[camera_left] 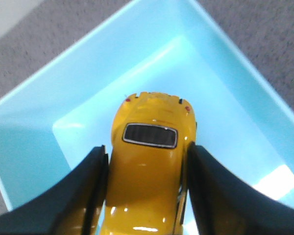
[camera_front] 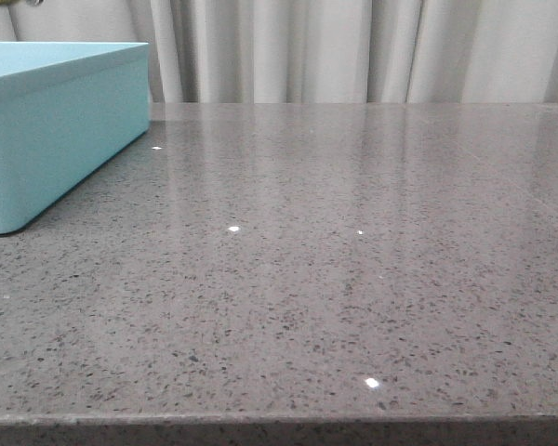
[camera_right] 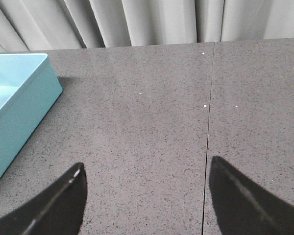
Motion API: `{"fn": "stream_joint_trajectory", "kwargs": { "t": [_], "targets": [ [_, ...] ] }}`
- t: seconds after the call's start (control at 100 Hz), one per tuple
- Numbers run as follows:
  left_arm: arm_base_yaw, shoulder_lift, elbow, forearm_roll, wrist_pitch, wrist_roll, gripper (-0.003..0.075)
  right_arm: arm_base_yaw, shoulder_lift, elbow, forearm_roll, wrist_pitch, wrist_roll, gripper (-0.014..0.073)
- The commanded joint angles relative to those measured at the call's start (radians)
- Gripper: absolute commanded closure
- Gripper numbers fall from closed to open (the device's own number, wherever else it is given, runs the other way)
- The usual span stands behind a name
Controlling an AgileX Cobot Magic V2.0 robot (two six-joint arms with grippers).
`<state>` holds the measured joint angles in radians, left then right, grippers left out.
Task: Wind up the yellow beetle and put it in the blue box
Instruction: 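Lower the beetle into the box and open the left gripper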
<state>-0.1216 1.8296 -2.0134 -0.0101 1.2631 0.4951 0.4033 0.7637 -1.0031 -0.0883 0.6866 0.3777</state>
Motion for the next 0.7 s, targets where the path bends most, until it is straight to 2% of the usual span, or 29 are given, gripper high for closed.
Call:
{"fn": "stream_joint_trajectory", "kwargs": {
  "t": [0.0,0.2,0.54,0.61,0.69],
  "targets": [
    [0.023,-0.025,0.030,-0.019,0.005,-0.013,0.0552,0.001,-0.005,-0.024,-0.008,-0.082,-0.013,0.0064],
    [0.043,0.035,0.132,-0.019,0.005,-0.013,0.0552,0.001,-0.005,-0.024,-0.008,-0.084,-0.013,0.0064],
    [0.043,0.094,0.146,-0.037,-0.004,-0.013,0.0547,0.001,-0.005,-0.024,-0.008,-0.084,-0.013,0.0064],
    [0.043,0.094,0.146,-0.052,-0.006,-0.009,0.0514,0.001,-0.005,-0.024,-0.008,-0.084,-0.013,0.0064],
    [0.043,0.094,0.146,-0.052,-0.006,-0.006,0.0433,0.001,-0.005,-0.024,-0.008,-0.084,-0.013,0.0064]
  ]
}}
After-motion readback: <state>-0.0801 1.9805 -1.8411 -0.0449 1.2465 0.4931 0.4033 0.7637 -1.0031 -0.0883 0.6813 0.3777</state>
